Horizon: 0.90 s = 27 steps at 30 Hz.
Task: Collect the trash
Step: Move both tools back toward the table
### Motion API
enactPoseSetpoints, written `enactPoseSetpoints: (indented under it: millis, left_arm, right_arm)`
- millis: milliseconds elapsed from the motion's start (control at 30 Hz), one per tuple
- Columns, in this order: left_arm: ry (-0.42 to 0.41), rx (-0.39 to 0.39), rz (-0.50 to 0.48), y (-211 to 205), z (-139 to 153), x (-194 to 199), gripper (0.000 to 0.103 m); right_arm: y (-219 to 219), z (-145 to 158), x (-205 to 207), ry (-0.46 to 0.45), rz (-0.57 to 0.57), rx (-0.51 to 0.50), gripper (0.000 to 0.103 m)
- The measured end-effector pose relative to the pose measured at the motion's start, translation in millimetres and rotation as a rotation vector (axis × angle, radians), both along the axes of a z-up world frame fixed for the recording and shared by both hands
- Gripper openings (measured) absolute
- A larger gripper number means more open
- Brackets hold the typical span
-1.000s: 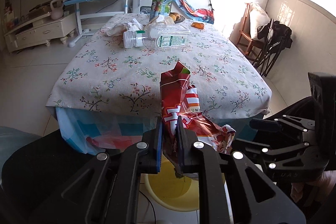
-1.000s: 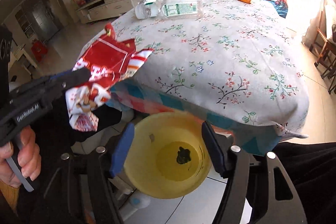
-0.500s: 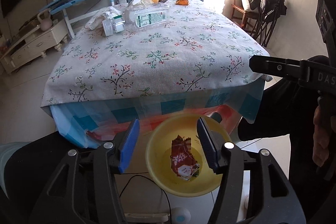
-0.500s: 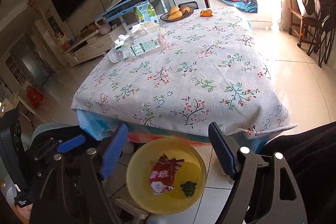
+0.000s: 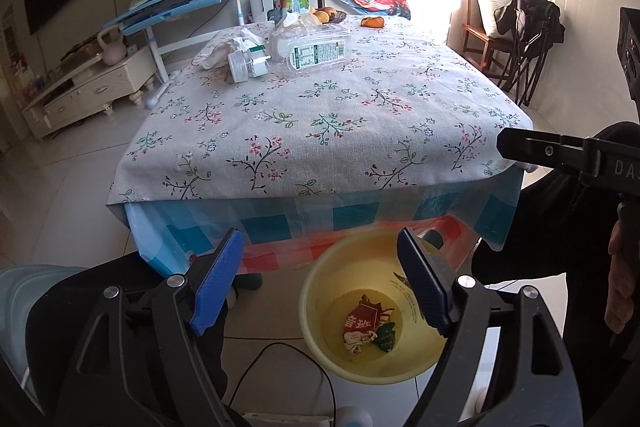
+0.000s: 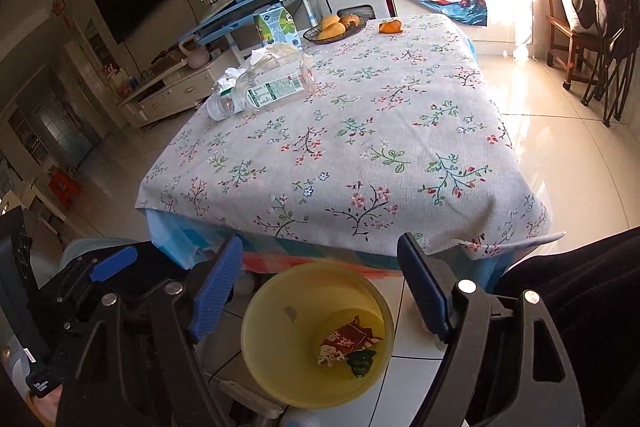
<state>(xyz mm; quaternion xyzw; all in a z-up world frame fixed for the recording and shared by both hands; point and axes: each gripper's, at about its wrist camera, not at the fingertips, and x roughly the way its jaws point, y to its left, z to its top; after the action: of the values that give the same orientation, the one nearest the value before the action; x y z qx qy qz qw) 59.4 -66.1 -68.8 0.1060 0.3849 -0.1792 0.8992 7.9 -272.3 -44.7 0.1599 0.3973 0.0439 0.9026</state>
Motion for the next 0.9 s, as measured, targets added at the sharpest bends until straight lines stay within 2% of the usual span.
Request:
enactPoseSetpoints:
  millis: [167,467,900]
  left_arm:
    - [-0.025,-0.001,0.02,2.4,3.6,-2.5,0.082]
    - [-0.049,-0.021,0.059,7.6,8.3,-2.2,0.088]
    - [-0.06,-0.013,0.059,2.3,8.1,0.0,0.094]
  right_arm:
    - [3.6,1.3,-1.4,-0.005,-0.004,-0.014,0.08]
    - [12.3,0.5,0.2,-0.007,0.008,-0.041,0.081]
    - [26.2,-1.3,6.5,-0.008,0.036,-0.06,0.081]
